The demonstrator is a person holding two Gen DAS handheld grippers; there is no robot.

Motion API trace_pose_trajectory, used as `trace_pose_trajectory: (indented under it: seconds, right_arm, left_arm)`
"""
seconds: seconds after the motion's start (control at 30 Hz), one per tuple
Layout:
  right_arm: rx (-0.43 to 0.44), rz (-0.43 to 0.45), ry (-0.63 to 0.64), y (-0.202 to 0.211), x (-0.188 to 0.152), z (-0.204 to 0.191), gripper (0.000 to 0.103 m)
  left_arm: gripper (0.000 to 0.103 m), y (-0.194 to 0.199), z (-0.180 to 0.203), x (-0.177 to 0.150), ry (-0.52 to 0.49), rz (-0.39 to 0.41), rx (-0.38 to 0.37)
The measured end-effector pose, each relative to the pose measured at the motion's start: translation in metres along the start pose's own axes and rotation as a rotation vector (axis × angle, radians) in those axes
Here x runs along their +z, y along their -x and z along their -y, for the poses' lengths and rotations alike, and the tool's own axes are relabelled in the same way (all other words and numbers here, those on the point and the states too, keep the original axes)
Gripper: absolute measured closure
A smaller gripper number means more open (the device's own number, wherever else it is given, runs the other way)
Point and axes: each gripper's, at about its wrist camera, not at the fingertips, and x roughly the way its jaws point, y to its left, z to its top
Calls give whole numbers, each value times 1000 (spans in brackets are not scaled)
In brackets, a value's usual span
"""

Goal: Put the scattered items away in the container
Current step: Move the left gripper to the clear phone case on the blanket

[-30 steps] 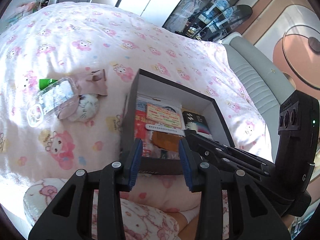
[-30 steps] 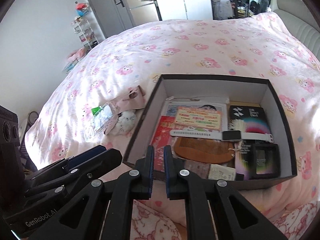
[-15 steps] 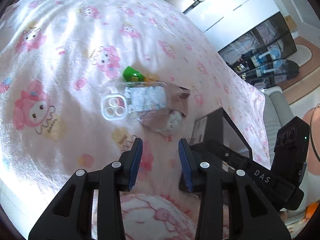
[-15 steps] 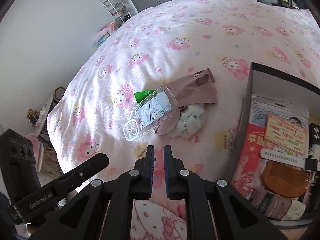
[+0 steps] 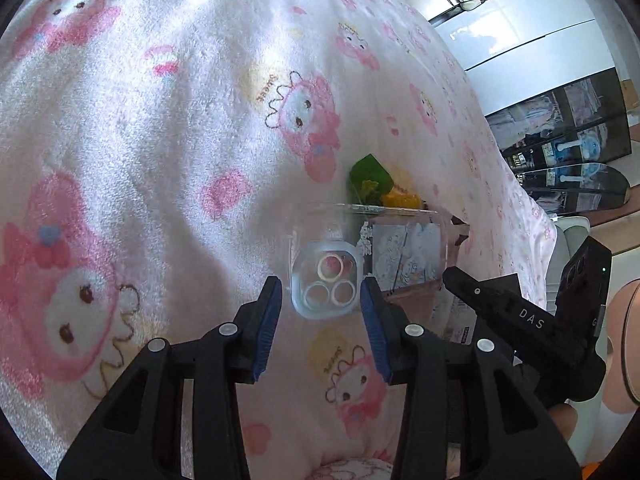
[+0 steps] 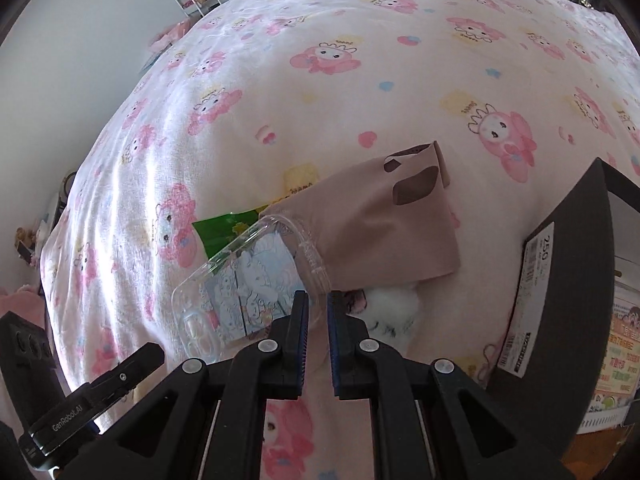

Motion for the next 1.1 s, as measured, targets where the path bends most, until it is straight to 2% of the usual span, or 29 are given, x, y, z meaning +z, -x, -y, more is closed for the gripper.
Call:
trace_pose_trajectory:
  seconds: [0.17,0.27,0.43,0.57,0.63,0.67,0.73,0.83,0.93,1.1]
  right_arm:
    - [10,-6,-1,-15,6,-2,94]
    - [52,-32,35,-16,5,-11,91]
    - [121,-4,77,11,-9,-16,91]
    - [121,65,106,56,-36,-18,91]
    - [146,91,93,78,-55,-14,90]
    - [181,98,82,88,-63,-10,90]
    - [262,103,60,106,-80,-3,90]
    - [226,148,78,125,-95,-1,90]
    - [203,154,43,131,-102,13,90]
    - [177,139,-2,134,-121,39,90]
  left_arm:
    - [53,-27,-14,5,60,-68,-34]
    - [52,-27,-14,6,65,-82,-33]
    - [52,10,5,-2,-11,-2,-4]
    - [52,42,30,-18,-85,45,-13]
    - [56,55,44,-29,-130,56,-28]
    - [66,58,52,-34,-151,42,-59]
    - [68,58,73,-47,-195,5,-121]
    - [72,55,105,-67,-270,-7,-129]
    - [79,49,123,-85,-292,-27,-129]
    - [79,52,110,-98,-260,-26,-72]
